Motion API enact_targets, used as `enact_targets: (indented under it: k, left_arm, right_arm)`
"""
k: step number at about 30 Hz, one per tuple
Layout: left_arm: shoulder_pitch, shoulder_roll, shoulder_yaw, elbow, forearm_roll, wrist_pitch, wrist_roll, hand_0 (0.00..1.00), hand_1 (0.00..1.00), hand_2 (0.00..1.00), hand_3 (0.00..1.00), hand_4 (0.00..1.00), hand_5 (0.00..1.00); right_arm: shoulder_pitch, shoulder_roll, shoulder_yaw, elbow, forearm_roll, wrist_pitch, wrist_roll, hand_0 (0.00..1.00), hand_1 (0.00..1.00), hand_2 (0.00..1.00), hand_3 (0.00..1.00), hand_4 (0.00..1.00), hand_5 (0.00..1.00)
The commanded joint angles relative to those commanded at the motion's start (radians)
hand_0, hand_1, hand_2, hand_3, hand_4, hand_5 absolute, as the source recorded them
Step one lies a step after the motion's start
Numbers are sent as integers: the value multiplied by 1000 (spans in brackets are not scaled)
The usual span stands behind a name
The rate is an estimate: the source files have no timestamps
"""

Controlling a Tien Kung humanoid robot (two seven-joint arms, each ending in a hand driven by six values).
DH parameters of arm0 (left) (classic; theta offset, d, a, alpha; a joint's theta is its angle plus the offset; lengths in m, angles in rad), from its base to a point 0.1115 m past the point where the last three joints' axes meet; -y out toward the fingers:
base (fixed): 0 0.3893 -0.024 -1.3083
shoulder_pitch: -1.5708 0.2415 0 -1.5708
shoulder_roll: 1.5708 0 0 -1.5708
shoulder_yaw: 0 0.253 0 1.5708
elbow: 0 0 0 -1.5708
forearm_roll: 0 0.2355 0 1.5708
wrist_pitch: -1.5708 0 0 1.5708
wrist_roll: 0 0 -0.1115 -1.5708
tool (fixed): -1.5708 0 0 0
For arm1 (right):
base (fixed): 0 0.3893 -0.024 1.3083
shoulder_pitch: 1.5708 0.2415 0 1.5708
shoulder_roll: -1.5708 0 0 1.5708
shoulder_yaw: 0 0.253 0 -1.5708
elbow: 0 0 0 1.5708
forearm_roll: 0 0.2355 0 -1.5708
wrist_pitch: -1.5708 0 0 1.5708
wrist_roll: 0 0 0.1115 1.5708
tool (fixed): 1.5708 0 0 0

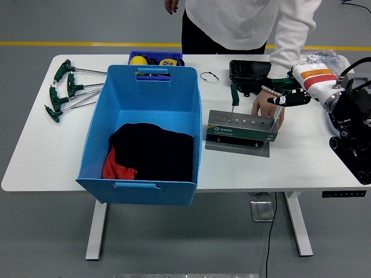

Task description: Lift tool from toolbox,place it in box,lift tool from toolbox,place it in box

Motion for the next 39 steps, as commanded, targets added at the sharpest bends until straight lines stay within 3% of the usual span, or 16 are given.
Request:
enact_targets:
  k: [1,6,7,12,13,24,25,30,31,36,37,39]
  left_arm:
    - [0,0,-1,0,1,0,0,735,717,705,674,687,627]
    - [0,0,3,0,-2,-1,1,735,717,705,674,687,627]
    - [-1,0,4,0,-2,-1,1,738,721,706,674,687,627]
    - [-1,-1,7,0,-2,-1,2,738,721,706,674,687,627]
    - [-1,-1,7,0,-2,-1,2,742,723,708,674,687,627]
    - [-4,1,10,0,1,-2,2,743,722,708,674,687,627]
    - [-4,1,12,0,-2,-2,1,743,723,707,674,687,627]
    - [-4,1,14,0,-7,-1,0,743,723,707,674,687,627]
    - [-5,1,15,0,-9,-1,0,744,722,707,674,687,627]
    - [-4,0,14,0,-9,-1,0,744,722,707,674,687,627]
    - [-4,0,14,0,-9,-1,0,746,723,706,673,687,626]
    - [-3,0,12,0,-8,-1,0,746,723,706,673,687,626]
  right_arm:
    - [0,1,-1,-1,2,-3,-2,135,107,144,167,998,758]
    - [-3,8,-5,-3,11,-26,-10,135,107,144,167,998,758]
    - [-3,9,-6,-4,12,-30,-12,108,56,100,123,998,756]
    - [-5,16,-17,-15,33,-68,-15,108,56,100,123,998,756]
    - [-5,17,-18,-17,35,-71,-15,79,12,55,78,998,738]
    - [-6,28,-34,-49,77,-141,0,67,2,34,57,998,713]
    - [-5,27,-34,-51,81,-154,1,30,2,2,14,998,664]
    - [-3,27,-35,-54,88,-200,9,30,2,2,14,998,664]
    - [-2,26,-35,-54,88,-206,11,2,2,2,2,998,611]
    - [-1,22,-35,-50,82,-223,4,2,2,2,2,998,611]
    - [-1,21,-34,-50,82,-224,3,2,2,2,2,922,589]
    - [-1,17,-33,-46,82,-225,-1,2,2,2,2,922,589]
